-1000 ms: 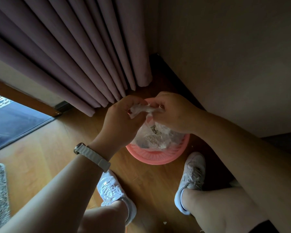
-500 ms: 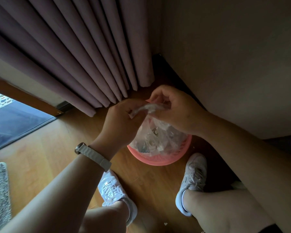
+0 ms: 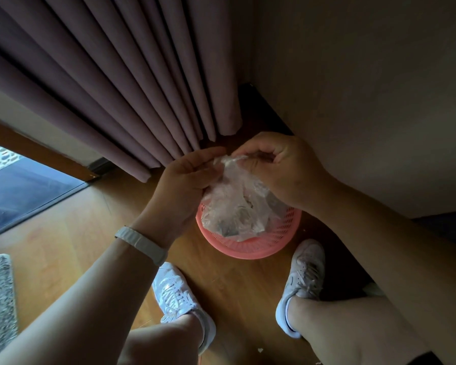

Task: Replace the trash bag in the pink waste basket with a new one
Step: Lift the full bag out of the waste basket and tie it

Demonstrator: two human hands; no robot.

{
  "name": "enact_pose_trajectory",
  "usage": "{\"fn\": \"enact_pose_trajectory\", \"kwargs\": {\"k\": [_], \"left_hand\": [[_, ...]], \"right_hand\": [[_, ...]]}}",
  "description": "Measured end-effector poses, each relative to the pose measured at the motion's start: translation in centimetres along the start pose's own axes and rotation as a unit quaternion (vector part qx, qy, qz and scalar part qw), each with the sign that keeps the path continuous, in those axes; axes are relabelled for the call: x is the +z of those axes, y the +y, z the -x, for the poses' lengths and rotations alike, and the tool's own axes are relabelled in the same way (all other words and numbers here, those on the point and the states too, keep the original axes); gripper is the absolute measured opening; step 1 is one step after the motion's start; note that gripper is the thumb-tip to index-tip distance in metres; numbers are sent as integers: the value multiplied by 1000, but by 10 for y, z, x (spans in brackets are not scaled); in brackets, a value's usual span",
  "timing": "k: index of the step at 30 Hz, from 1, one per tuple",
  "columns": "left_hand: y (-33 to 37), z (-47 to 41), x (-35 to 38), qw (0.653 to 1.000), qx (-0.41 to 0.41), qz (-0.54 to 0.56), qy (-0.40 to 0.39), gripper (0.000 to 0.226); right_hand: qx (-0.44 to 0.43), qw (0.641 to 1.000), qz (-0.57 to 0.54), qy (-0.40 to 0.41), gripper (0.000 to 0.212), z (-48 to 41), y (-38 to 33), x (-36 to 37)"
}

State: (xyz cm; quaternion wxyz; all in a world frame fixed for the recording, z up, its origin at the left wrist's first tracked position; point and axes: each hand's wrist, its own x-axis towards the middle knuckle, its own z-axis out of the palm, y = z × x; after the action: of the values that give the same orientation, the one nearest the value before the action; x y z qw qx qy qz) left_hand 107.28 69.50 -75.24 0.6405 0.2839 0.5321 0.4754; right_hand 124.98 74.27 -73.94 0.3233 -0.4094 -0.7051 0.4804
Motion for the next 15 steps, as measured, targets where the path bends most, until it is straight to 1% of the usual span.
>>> {"fn": "enact_pose_trajectory", "kwargs": {"k": [1,3,4,6,9,12,15], "left_hand": [[1,0,0,1000,0,-15,-13,33],[4,-1,1,999,8,-28,-35,27],[5,0,2,999,14,-22,-27,23],[5,0,4,999,31,-14,13,15],[1,-2,6,996,56,-32,59,8],[1,-1,9,996,59,-26,68,6],[2,-1,8,994,47,-36,96,14]], "right_hand": [[-4,1000,-5,8,8,0,-2,0],[6,999,-30,23,7,0,-6,-1],[18,998,-45,29,7,0,-7,-2],[40,997,-63,34,7,-1,-7,-3],[69,994,-72,49,5,-2,-4,-2],[106,987,-104,66,4,-3,-2,-1],[151,974,-139,94,6,-3,0,-3]]}}
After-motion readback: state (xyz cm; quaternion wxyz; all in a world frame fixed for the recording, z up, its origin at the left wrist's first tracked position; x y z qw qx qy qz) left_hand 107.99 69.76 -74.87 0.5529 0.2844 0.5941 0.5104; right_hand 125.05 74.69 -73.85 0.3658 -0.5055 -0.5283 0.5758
